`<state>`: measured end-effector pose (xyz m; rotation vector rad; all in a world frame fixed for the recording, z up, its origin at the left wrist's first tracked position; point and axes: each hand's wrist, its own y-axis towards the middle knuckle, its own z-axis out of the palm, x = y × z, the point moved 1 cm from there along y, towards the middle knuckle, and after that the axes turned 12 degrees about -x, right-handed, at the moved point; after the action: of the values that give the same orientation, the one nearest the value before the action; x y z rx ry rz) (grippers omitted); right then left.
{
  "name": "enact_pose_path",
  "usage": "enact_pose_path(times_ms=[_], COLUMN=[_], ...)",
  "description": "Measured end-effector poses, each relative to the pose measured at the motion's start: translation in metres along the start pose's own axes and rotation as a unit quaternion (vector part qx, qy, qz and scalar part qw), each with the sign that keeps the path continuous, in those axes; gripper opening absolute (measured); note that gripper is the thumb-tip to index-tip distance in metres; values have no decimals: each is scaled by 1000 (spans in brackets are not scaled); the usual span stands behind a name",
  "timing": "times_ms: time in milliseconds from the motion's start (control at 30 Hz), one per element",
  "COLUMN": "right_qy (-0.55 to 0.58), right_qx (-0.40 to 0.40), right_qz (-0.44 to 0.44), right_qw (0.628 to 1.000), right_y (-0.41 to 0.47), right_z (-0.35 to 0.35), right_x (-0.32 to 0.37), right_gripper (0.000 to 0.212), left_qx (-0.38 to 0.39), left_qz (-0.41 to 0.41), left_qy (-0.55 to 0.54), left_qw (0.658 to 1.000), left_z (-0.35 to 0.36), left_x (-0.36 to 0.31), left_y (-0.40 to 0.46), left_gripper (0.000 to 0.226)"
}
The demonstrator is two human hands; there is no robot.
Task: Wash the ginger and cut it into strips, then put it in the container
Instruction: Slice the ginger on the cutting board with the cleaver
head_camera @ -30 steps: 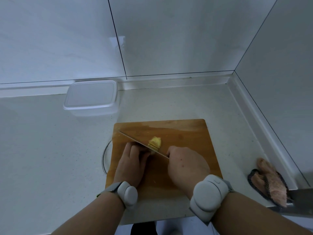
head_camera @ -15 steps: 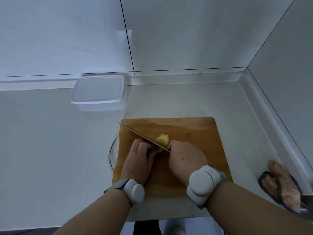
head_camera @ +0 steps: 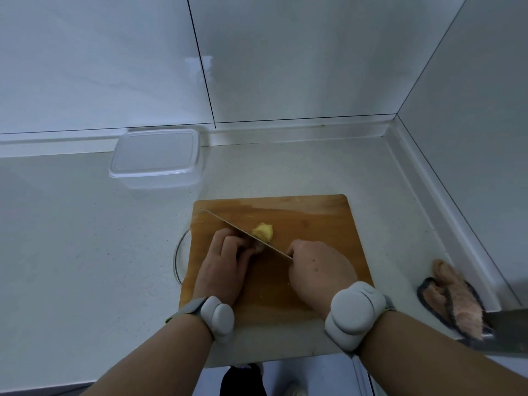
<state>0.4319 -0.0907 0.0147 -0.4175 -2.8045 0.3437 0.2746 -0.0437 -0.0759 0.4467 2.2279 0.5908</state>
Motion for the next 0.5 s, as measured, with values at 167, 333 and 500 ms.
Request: enact_pose_path(times_ms=[167, 333, 500], right_qy=[14, 18, 12], right_qx=[0, 10, 18], right_qz=[4, 6, 3], right_qw=[1000, 1000, 1000], right_y=[-15, -15, -14], right_z=[-4, -11, -15], right_x=[-1, 0, 3], right_gripper=[17, 17, 19], left_qx=[19, 15, 6], left_qz=[-51, -38, -17], left_qy=[27, 26, 19], left_qw=[998, 999, 1000], left_z=[1, 1, 1], left_x=[-2, -1, 0], left_y=[-1, -1, -1], left_gripper=[17, 19, 25])
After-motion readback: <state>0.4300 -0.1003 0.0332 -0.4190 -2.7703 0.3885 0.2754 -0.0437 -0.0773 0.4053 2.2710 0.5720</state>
